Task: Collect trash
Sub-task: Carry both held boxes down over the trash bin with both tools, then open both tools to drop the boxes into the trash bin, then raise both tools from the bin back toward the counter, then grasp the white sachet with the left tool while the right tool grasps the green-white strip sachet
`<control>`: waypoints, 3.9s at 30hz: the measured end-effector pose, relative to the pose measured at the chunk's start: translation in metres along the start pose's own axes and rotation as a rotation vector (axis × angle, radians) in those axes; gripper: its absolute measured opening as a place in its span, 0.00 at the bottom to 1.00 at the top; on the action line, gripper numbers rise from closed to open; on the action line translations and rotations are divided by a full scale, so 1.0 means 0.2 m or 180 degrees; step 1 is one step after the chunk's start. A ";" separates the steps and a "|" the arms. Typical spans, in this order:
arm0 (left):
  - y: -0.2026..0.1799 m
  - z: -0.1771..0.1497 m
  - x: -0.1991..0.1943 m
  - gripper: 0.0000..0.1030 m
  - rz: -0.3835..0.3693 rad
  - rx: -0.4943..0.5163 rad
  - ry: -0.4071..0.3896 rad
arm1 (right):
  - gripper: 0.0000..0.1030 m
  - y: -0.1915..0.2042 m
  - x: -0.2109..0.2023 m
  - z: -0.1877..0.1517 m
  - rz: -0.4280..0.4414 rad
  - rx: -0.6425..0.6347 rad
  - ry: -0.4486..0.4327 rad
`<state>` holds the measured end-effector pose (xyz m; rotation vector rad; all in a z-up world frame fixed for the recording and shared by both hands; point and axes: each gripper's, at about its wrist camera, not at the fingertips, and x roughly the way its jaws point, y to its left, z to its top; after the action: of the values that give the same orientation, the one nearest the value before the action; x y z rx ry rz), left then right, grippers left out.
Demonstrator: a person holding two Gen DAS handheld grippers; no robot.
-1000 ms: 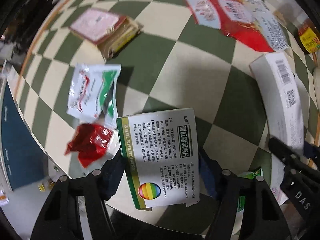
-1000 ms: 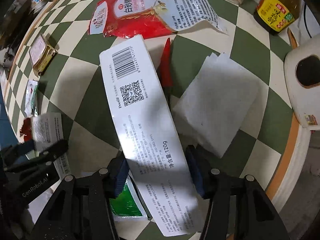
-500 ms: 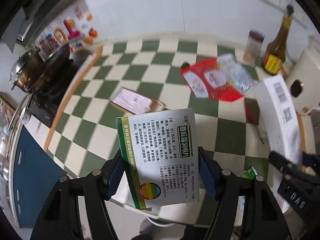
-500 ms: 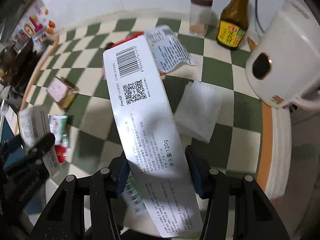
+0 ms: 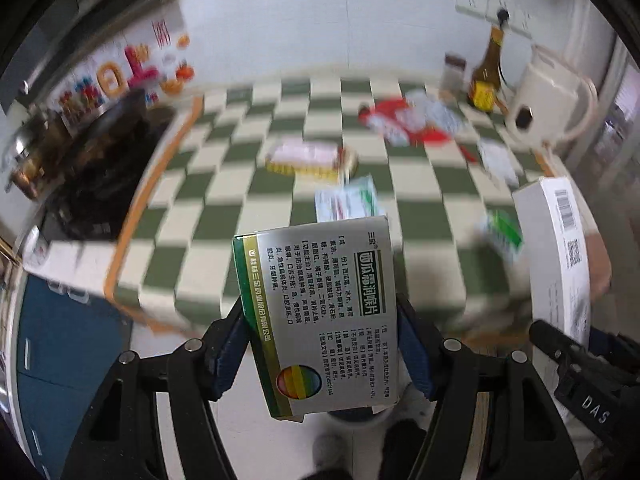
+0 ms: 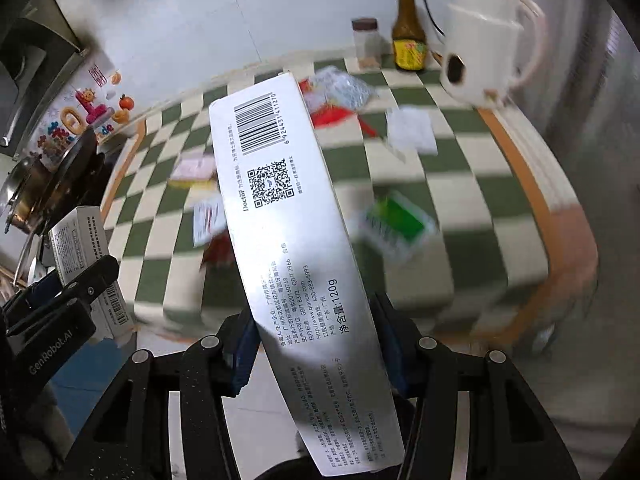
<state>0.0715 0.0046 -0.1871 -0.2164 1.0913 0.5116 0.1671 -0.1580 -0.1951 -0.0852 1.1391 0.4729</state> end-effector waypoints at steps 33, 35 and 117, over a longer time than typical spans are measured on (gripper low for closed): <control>-0.12 -1.38 2.33 1.00 -0.0560 -0.0105 0.2313 | 0.79 -0.47 2.41 -1.77 0.0087 0.0704 0.2285; -0.11 -1.40 2.29 1.00 -0.0373 -0.0048 0.2175 | 0.89 -0.48 2.41 -1.77 0.0060 0.0670 0.2223; -0.03 0.64 1.07 0.80 -0.0245 -0.0775 0.1221 | 0.98 -0.41 0.94 0.64 -0.0232 0.0493 0.1066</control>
<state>0.2526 0.1149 -0.3190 -0.5862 1.3864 0.5466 0.3721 -0.1332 -0.3214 -0.0721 1.4924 0.3103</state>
